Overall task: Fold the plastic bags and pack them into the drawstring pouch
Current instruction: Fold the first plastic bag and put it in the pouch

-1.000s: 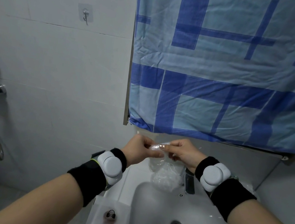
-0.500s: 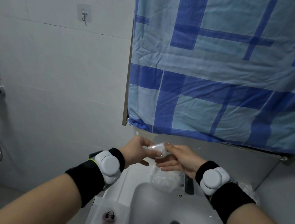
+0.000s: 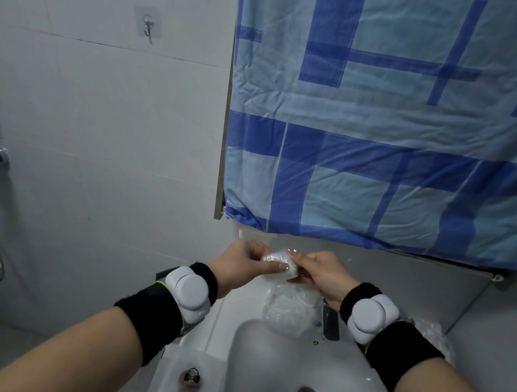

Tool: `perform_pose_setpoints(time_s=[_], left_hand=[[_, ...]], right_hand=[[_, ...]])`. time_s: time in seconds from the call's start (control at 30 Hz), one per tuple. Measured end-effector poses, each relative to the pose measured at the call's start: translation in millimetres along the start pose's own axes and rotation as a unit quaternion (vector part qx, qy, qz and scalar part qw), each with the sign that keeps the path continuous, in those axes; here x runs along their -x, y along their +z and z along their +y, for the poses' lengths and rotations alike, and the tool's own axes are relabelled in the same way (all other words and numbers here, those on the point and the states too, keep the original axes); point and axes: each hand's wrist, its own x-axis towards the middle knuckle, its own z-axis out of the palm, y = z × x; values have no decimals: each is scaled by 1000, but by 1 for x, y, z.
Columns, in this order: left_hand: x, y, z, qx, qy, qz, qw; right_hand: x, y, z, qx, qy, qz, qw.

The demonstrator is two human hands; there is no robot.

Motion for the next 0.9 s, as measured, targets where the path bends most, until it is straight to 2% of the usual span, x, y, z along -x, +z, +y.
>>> perform_pose_setpoints(time_s=[0.23,0.57,0.73,0.9], left_hand=[[1,-3,0,9,-3,24,1000],[5,-5,1,23,19,-7,1000],[2,-3,3,27,27,17,999],[2,0,0,25,19,36,999]], right_hand=[[5,-2,-3,-6,1,-45,999],[3,-3,0,34,-34,-50,998],[4,-4,-1,2,-30,-99,995],[3,-3,2,61,-8,-76,995]])
